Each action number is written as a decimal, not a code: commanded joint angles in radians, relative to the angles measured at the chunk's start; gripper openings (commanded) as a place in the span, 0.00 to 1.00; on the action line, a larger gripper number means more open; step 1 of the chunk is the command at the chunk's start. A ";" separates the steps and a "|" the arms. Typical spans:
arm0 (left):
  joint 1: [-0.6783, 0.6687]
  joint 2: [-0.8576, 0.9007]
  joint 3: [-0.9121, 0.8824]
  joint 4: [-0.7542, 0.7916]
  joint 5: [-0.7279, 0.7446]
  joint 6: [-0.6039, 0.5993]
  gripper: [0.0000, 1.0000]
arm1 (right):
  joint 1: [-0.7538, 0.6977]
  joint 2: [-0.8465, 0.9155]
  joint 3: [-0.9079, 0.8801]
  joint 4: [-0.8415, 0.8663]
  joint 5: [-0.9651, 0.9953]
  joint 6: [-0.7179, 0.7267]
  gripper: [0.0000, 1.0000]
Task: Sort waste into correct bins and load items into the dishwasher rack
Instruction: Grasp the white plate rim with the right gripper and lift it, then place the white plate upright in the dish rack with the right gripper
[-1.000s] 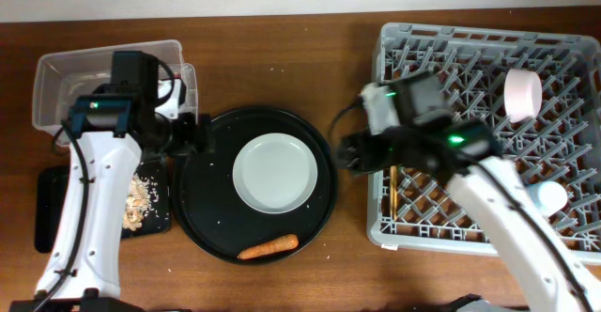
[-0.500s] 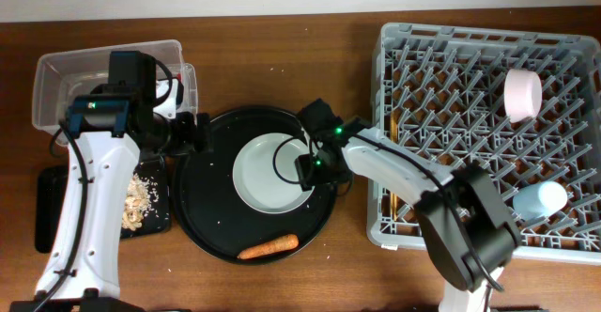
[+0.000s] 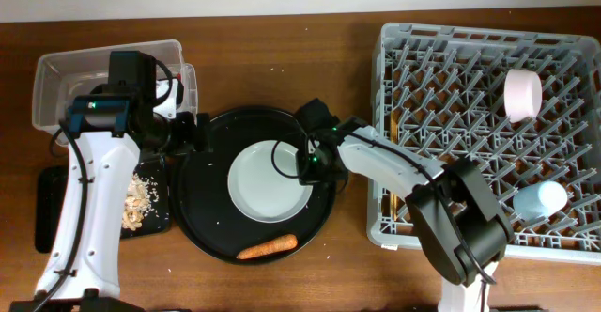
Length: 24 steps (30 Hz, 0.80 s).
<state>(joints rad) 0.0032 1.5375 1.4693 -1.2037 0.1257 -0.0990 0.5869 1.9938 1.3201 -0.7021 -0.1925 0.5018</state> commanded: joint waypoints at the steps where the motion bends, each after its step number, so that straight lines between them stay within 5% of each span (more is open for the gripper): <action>1: 0.005 -0.014 0.005 0.002 0.000 -0.010 0.99 | -0.025 -0.137 0.073 -0.059 0.174 -0.050 0.04; 8: 0.005 -0.014 0.005 0.002 0.000 -0.010 0.99 | -0.122 -0.453 0.121 -0.106 0.719 -0.201 0.04; 16: 0.005 -0.014 0.005 0.006 0.000 -0.010 0.99 | -0.311 -0.497 0.120 -0.105 1.401 -0.210 0.04; 24: 0.005 -0.014 0.005 0.006 0.000 -0.010 0.99 | -0.405 -0.372 0.105 -0.112 1.340 -0.209 0.04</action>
<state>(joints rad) 0.0032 1.5379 1.4689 -1.2003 0.1257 -0.0990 0.1856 1.5799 1.4349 -0.8097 1.1519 0.2859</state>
